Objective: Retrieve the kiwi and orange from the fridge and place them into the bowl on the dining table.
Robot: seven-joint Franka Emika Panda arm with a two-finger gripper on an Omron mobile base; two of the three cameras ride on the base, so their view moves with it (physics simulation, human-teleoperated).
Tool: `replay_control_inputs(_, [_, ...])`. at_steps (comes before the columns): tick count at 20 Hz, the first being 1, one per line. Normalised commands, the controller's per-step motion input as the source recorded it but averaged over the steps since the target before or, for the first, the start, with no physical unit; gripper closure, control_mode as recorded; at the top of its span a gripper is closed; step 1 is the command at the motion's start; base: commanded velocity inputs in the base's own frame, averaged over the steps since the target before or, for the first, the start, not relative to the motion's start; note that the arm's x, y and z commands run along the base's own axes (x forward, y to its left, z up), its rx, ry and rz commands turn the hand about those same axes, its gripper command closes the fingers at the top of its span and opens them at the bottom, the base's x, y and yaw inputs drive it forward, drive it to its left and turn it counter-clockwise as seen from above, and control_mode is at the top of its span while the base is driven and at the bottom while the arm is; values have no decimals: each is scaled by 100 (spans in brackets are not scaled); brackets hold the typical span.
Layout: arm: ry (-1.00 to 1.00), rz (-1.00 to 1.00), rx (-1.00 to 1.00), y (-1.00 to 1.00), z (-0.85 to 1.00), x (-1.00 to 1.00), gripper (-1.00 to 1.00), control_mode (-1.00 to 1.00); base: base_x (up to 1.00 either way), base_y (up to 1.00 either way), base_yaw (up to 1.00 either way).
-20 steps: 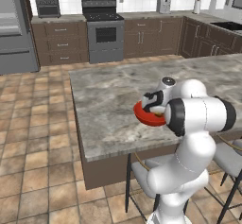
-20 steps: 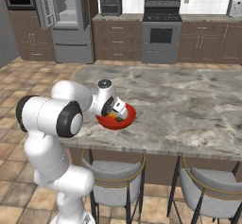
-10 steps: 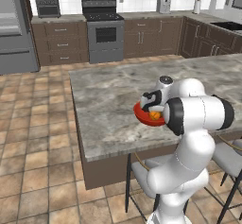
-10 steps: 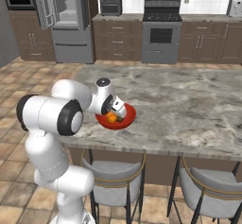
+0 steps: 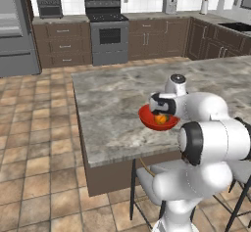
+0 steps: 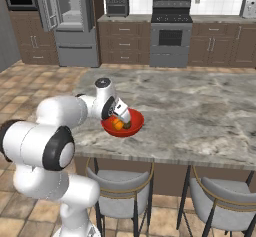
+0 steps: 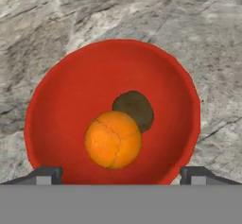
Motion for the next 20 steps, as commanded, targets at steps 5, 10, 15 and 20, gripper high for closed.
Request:
replay_control_inputs(5, [-16,0,-2,-3,100,-72,-100,-100,0,0,0])
replay_control_inputs(10, [-16,0,-8,0,100,-78,-100,-100,0,0,0])
replay_control_inputs(15, [-11,0,-9,0,100,-92,-100,-100,0,0,0])
replay_control_inputs(20, [-8,0,-9,9,76,-100,-100,-100,0,0,0])
